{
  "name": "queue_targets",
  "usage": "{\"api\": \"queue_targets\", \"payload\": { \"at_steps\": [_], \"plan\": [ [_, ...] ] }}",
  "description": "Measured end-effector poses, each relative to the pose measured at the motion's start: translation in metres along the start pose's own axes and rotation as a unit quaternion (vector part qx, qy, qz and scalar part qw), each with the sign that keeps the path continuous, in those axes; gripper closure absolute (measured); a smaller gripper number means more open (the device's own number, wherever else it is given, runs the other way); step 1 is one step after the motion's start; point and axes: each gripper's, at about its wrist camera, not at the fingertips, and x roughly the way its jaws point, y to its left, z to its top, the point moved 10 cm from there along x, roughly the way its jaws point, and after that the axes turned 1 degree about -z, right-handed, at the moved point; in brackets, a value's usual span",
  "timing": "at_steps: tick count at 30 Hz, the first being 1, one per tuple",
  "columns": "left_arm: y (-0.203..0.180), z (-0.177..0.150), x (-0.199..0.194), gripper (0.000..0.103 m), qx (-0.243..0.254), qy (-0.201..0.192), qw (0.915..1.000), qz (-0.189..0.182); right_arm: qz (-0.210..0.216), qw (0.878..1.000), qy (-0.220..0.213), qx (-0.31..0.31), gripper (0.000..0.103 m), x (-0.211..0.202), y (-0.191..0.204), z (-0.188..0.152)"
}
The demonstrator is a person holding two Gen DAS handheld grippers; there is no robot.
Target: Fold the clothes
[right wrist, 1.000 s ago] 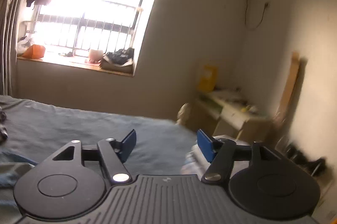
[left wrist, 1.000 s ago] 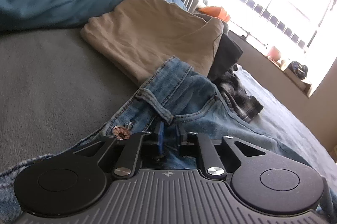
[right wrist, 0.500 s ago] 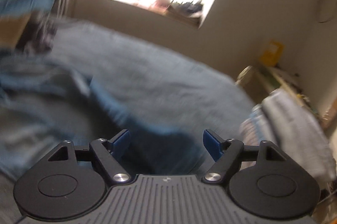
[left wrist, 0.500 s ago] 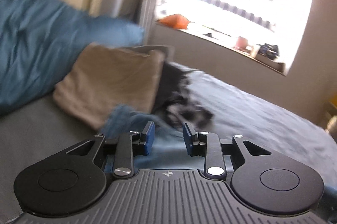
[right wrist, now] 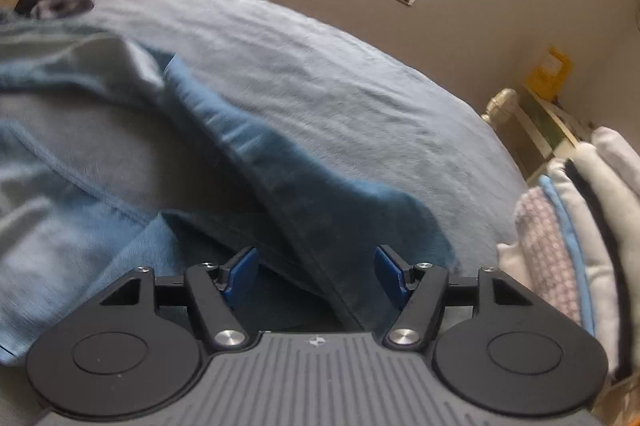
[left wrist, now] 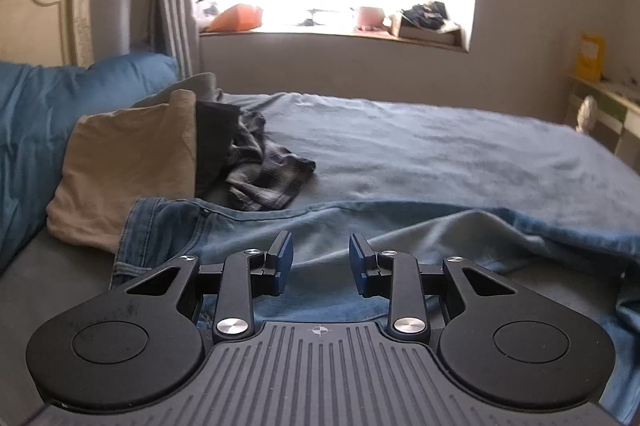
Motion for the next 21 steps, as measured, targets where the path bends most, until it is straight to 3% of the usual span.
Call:
{"api": "queue_targets", "payload": {
  "at_steps": [2, 3, 4, 8, 12, 17, 21],
  "plan": [
    [-0.003, -0.002, 0.007, 0.073, 0.015, 0.013, 0.9998, -0.002, -0.007, 1.0, 0.002, -0.002, 0.062, 0.01, -0.004, -0.001],
    [-0.004, -0.005, 0.014, 0.073, 0.021, 0.025, 0.9995, -0.002, -0.007, 1.0, 0.0, 0.008, 0.089, 0.014, -0.009, 0.002],
    [-0.005, -0.007, 0.022, 0.073, 0.026, 0.036, 0.999, -0.002, -0.007, 1.0, -0.002, 0.018, 0.098, 0.019, -0.014, 0.004],
    [-0.006, -0.016, 0.053, 0.073, 0.034, 0.062, 0.9975, 0.002, -0.021, 0.998, -0.029, 0.055, 0.101, 0.031, -0.049, 0.032],
    [-0.008, -0.023, 0.09, 0.073, 0.021, 0.08, 0.9966, 0.001, -0.029, 0.994, -0.027, 0.098, 0.101, 0.052, -0.095, 0.071],
    [-0.005, -0.018, 0.128, 0.073, 0.01, 0.085, 0.9963, 0.001, -0.03, 0.991, 0.01, 0.127, 0.101, 0.1, -0.128, 0.112],
    [-0.001, -0.01, 0.149, 0.073, 0.013, 0.089, 0.996, -0.005, -0.021, 0.988, 0.05, 0.147, 0.101, 0.139, -0.136, 0.124]
  ]
}}
